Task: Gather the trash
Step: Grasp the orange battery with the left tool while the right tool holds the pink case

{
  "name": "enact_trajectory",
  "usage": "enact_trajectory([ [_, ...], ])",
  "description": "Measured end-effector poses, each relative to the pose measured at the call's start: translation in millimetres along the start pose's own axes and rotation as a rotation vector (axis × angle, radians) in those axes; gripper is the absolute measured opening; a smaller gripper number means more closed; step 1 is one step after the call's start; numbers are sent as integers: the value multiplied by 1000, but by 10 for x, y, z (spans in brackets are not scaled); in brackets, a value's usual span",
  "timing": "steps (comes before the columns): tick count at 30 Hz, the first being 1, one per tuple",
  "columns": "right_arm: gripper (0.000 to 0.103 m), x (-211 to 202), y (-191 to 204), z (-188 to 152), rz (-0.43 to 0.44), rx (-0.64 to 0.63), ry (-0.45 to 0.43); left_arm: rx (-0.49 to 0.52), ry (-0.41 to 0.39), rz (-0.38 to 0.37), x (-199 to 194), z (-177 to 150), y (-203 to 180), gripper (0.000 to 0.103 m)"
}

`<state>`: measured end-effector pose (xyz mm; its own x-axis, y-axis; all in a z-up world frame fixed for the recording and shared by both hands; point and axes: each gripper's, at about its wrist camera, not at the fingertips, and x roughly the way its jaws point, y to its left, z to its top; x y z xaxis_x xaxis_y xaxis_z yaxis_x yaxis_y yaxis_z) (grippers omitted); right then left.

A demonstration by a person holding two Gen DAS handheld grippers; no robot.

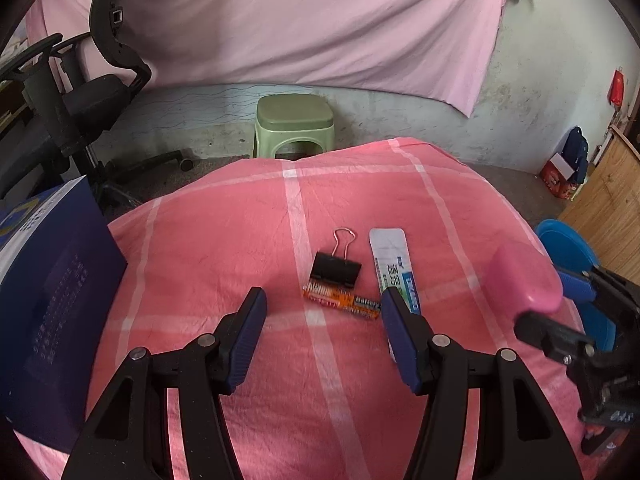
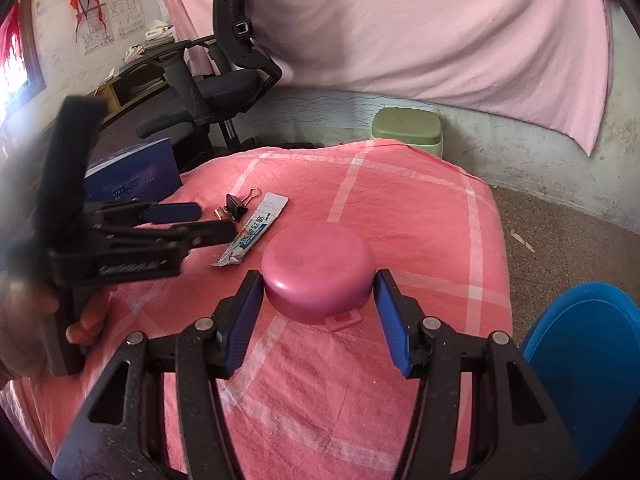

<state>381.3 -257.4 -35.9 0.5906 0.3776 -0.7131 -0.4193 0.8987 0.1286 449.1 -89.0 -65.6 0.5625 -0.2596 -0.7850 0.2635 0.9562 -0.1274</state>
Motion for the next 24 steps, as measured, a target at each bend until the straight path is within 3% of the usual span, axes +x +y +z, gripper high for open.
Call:
enact_trajectory([
  [5, 77, -5, 0, -1, -3, 2, -3, 39, 17, 46, 86, 28, -98, 52],
  [7, 77, -4, 0, -4, -4, 3, -3, 43, 18, 30, 88, 6, -119, 37],
  [15, 77, -5, 8, -9, -8, -6, 1, 64, 19, 17, 24, -103, -166, 37],
  [20, 77, -70, 10, -36, -10, -8, -20, 88, -31, 10, -160, -299, -229, 37],
  [24, 77, -216, 49, -74, -34, -26, -87, 79, -133, 38, -404, -407, -277, 37],
])
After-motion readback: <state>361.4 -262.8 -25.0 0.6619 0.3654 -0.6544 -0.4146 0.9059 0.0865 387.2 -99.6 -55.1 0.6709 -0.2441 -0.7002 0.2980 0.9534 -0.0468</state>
